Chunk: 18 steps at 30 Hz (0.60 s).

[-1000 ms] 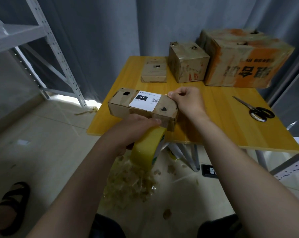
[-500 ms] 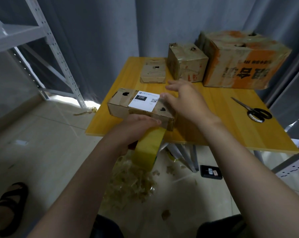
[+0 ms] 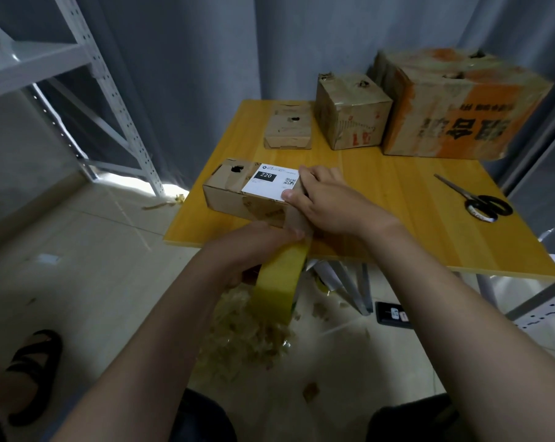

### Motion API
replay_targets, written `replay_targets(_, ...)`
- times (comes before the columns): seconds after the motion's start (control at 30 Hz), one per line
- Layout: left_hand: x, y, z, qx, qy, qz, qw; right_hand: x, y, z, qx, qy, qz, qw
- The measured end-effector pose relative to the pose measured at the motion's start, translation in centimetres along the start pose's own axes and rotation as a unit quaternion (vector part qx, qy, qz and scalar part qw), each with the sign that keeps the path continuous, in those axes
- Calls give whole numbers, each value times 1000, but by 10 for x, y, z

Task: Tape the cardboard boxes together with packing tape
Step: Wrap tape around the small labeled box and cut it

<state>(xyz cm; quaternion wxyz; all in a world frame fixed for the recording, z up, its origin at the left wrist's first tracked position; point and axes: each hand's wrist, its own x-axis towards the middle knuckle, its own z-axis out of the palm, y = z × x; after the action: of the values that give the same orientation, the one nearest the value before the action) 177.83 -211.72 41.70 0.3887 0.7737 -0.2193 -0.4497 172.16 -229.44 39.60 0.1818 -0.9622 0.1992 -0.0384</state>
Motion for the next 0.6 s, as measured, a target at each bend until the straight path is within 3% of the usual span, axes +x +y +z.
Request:
replay_targets(0.37, -1, -3, 5, -39, 22, 2, 999, -1, 6, -3, 64, 13, -13, 998)
replay_targets(0.6, -2, 1, 13, -41, 26, -1, 999, -25, 45, -23, 34, 47, 167, 984)
